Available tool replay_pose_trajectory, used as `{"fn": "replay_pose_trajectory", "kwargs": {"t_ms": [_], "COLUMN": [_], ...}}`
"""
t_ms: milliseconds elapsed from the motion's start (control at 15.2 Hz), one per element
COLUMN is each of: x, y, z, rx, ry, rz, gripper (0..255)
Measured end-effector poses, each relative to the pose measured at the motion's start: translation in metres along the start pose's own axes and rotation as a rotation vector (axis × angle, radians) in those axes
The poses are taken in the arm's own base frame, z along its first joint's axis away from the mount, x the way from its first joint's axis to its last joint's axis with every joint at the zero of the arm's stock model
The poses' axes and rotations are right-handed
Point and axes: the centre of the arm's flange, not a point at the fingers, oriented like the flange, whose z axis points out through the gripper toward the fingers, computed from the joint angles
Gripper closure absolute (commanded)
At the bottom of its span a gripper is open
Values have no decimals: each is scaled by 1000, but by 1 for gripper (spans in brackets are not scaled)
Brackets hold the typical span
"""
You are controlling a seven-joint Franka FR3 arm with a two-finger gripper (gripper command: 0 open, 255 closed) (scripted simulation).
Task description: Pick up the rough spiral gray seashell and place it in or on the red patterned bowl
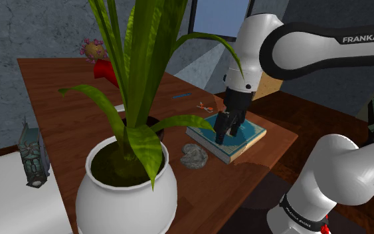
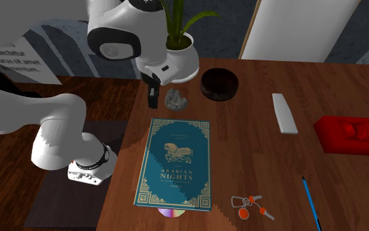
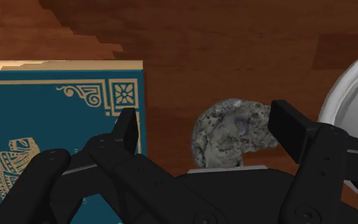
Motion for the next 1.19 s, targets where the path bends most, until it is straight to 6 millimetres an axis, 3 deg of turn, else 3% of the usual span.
{"fn": "replay_pose_trajectory", "kwargs": {"t_ms": [198,594,990,1056,1188], "x": [1,0,0,0,0], "y": [-11,-14,-13,-13,-13], "z": [21,52,57,57,57], "rx": [25,29,29,29,29], "ry": [-3,-4,-3,-3,-3], "rz": [16,18,19,19,19], "gripper": [0,0,0,255,255]}}
